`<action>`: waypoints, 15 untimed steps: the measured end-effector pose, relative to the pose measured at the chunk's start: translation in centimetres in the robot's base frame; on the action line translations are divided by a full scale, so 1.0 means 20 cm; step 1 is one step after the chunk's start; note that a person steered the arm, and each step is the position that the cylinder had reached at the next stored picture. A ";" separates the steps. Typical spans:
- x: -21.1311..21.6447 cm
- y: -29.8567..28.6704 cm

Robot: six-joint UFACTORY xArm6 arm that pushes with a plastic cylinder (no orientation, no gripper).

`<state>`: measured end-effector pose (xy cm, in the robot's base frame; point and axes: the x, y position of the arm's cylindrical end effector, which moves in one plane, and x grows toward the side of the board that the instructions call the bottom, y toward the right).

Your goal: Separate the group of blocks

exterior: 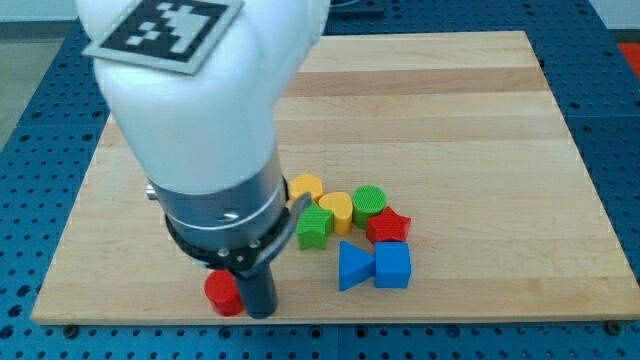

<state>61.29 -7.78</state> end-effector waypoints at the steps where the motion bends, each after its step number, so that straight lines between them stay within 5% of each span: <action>1: -0.21 0.00; 2: -0.48 0.01; 5: -0.50 -0.33; 6: -0.46 -0.63; 7: -0.09 -0.90; 8: 0.02 -0.90; 10: 0.03 -0.62; 12: 0.00 0.08; 13: -0.20 0.41; 15: -0.23 0.43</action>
<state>56.68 0.84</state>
